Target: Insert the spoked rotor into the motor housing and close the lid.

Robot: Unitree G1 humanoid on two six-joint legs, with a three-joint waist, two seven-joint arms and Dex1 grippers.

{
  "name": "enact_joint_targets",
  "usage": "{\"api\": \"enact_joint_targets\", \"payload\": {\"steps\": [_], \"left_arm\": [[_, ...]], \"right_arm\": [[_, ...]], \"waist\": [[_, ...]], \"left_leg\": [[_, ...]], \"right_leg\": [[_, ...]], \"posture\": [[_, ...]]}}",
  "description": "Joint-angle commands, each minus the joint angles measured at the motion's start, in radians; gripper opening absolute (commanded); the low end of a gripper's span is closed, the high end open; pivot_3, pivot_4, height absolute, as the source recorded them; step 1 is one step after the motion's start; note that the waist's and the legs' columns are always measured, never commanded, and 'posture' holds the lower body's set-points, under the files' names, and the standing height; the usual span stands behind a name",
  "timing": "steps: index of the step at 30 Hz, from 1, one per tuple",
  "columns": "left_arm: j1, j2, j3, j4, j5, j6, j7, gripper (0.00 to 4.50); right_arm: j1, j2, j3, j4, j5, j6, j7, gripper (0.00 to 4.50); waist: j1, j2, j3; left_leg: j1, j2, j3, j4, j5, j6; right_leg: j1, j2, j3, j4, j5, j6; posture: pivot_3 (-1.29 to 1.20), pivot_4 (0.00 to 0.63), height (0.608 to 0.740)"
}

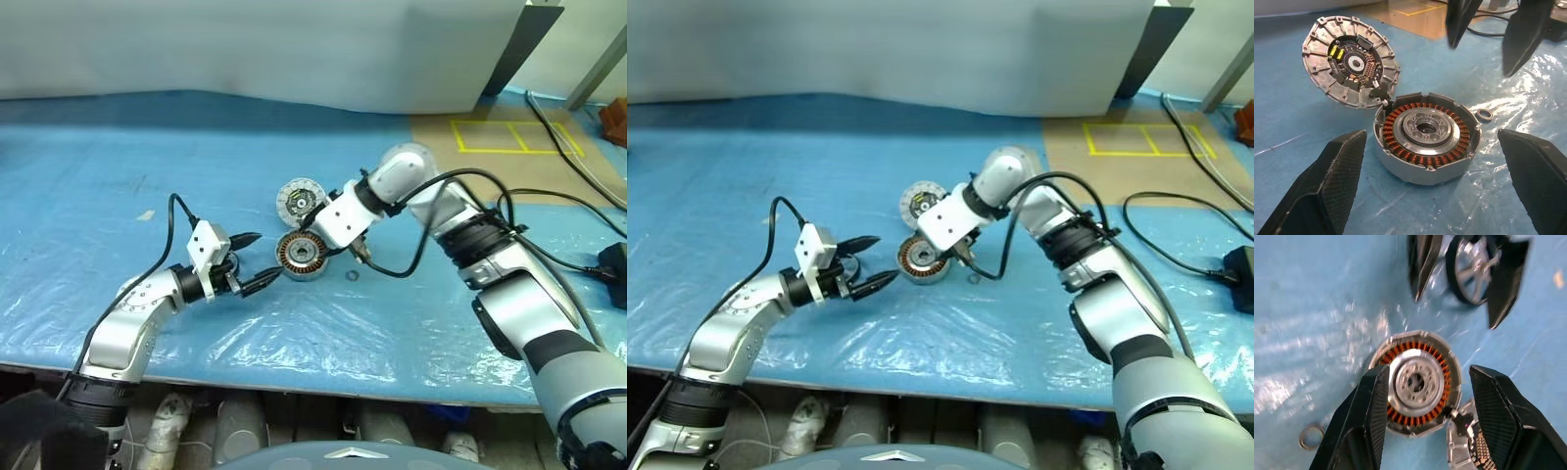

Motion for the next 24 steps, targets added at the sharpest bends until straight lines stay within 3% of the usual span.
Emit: {"api": "enact_joint_targets", "payload": {"steps": [1,4,7,10,14,24], "left_arm": [[-0.01,0.017,0.006,-0.058,-0.031,0.022,-0.017,4.5],[-0.013,0.025,0.004,-0.069,-0.036,0.032,-0.024,4.5],[-0.008,0.02,-0.001,-0.057,-0.016,0.001,-0.027,4.5],[0.003,0.017,-0.005,-0.044,-0.013,-0.018,-0.043,4.5],[0.002,0.022,-0.01,-0.015,-0.009,-0.035,-0.068,4.5],[-0.071,0.019,-0.03,0.074,0.016,-0.069,-0.119,4.5]], "right_arm": [[0.036,-0.061,-0.082,-0.13,0.131,0.214,0.039,2.67],[0.125,-0.112,-0.147,-0.155,0.137,0.312,-0.07,2.67],[0.304,-0.075,-0.257,-0.224,0.143,0.348,-0.288,2.67],[0.532,-0.063,-0.349,-0.351,0.204,0.454,-0.396,2.67],[0.709,-0.031,-0.382,-0.424,0.201,0.478,-0.531,2.67],[0.803,-0.006,-0.309,-0.383,0.146,0.412,-0.65,2.67]], "waist": [[0.002,0.0,0.0],[0.005,0.0,0.0],[0.006,0.0,0.0],[0.008,0.0,0.0],[0.002,0.0,0.0],[0.0,0.0,0.0]], "left_leg": [[0.0,0.0,0.0,0.0,0.0,0.0],[0.001,0.0,0.0,0.0,-0.002,-0.003],[0.004,0.0,0.0,0.0,-0.002,-0.003],[0.004,-0.001,0.0,-0.003,-0.002,-0.004],[0.002,-0.002,0.0,-0.005,0.0,-0.007],[0.006,-0.004,0.0,-0.008,0.0,-0.008]], "right_leg": [[0.0,0.0,0.0,0.0,0.0,0.0],[0.001,0.0,0.0,0.0,0.0,0.0],[0.003,0.0,0.001,-0.001,0.0,0.0],[0.003,0.0,0.001,-0.004,0.0,0.0],[0.003,0.0,0.002,-0.008,0.0,0.001],[0.006,0.0,0.002,-0.013,0.0,0.002]], "posture": [[0.0,0.15,0.74],[0.0,0.15,0.74],[0.0,0.15,0.74],[0.0,0.15,0.74],[0.0,0.15,0.74],[0.0,0.15,0.74]]}}
